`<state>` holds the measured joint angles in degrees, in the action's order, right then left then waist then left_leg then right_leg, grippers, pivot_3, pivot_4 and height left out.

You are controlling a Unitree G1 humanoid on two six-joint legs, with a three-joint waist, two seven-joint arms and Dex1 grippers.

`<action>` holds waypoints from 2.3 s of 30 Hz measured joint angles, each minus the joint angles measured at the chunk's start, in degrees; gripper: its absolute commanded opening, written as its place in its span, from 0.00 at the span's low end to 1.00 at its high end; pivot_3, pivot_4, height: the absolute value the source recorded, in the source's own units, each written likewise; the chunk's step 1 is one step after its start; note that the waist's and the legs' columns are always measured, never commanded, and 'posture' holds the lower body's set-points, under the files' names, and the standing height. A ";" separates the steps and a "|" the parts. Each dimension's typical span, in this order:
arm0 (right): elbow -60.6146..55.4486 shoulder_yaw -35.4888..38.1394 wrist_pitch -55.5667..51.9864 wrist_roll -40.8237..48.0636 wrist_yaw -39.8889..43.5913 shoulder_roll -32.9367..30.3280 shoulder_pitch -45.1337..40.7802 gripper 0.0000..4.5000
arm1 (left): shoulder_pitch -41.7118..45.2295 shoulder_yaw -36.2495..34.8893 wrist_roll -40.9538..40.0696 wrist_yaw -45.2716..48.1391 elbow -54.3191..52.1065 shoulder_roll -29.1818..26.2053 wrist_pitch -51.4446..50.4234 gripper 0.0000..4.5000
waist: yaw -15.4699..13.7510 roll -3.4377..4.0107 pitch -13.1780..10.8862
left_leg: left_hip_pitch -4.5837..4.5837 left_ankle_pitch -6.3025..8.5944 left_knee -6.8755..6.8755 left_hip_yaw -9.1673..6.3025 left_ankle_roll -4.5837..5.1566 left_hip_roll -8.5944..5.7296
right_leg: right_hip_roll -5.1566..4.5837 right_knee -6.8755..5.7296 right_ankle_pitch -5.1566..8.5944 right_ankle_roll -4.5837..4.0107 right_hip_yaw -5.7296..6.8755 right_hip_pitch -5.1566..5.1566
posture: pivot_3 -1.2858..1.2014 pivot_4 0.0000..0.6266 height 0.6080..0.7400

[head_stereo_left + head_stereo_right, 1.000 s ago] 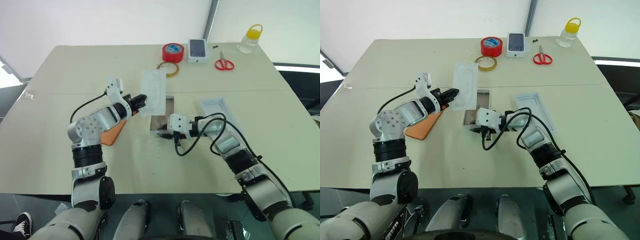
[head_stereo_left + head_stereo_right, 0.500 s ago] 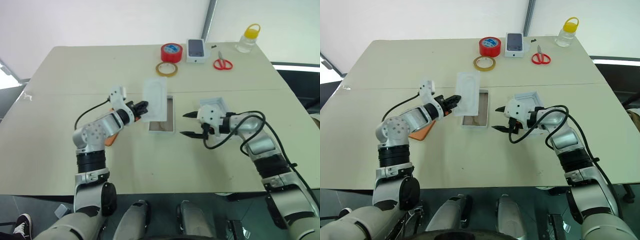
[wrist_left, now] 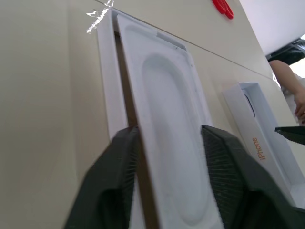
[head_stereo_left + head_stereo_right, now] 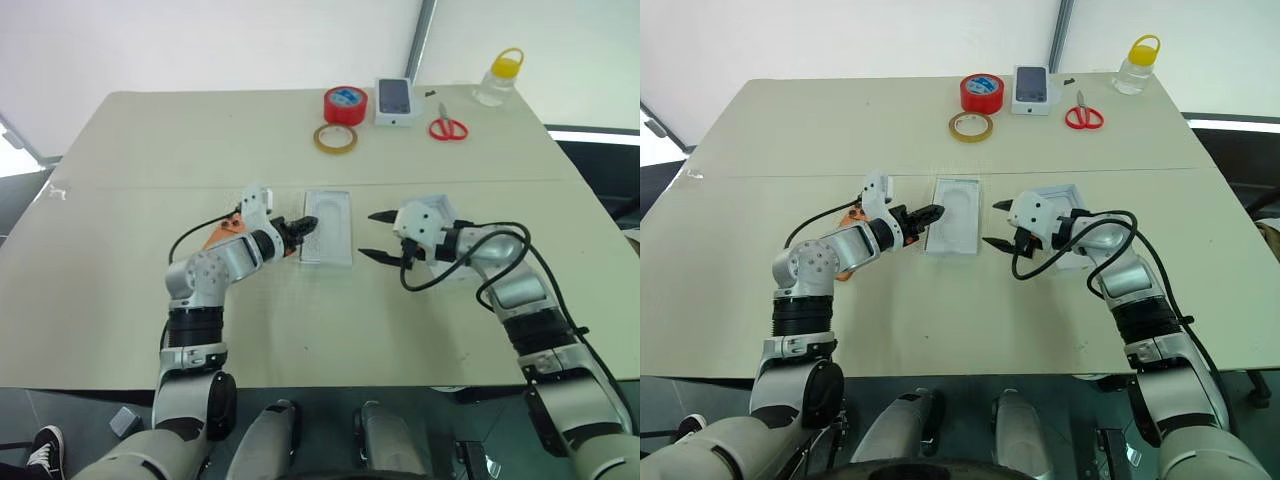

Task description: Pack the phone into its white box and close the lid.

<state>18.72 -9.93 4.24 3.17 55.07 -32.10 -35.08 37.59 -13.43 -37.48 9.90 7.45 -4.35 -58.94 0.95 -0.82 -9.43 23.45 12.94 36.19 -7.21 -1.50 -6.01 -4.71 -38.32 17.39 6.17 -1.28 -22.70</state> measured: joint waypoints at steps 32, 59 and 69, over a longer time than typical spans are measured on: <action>20.34 -12.37 4.88 -15.64 -8.64 13.16 -13.72 0.01 | -12.72 0.40 8.52 13.27 -12.21 -18.33 19.57 0.87 | 0.19 0.02 -0.01 | 0.01 -0.02 -0.07 -0.01 -0.03 0.02 | 0.02 0.01 -0.01 -0.04 -0.05 -0.08 | 0.52 0.24 1.00; 9.22 -4.60 -4.22 -6.98 -8.50 20.34 -13.29 0.01 | -12.85 -4.34 3.89 19.09 -2.98 -29.61 10.86 0.87 | 1.79 0.02 -0.01 | 0.00 -0.05 -0.17 -0.06 -0.08 0.07 | 0.07 -0.24 -0.01 -0.05 -0.07 -0.29 | 0.52 0.24 1.00; -2.95 -17.30 -19.25 -12.96 -10.85 28.49 -7.90 0.01 | -13.82 -0.26 5.73 41.50 17.31 -45.19 10.29 0.87 | 1.51 0.01 0.00 | 0.01 -0.06 -0.22 -0.07 -0.11 0.02 | 0.04 -0.42 0.00 -0.08 -0.12 -0.65 | 0.52 0.24 1.00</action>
<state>15.77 -27.23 -15.01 -9.79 44.22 -3.61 -42.98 23.77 -13.70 -31.75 51.40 24.75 -49.54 -48.65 2.46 -0.81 -9.43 23.46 12.88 35.97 -7.28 -1.61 -6.00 -4.67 -38.74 17.39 6.09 -1.40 -23.35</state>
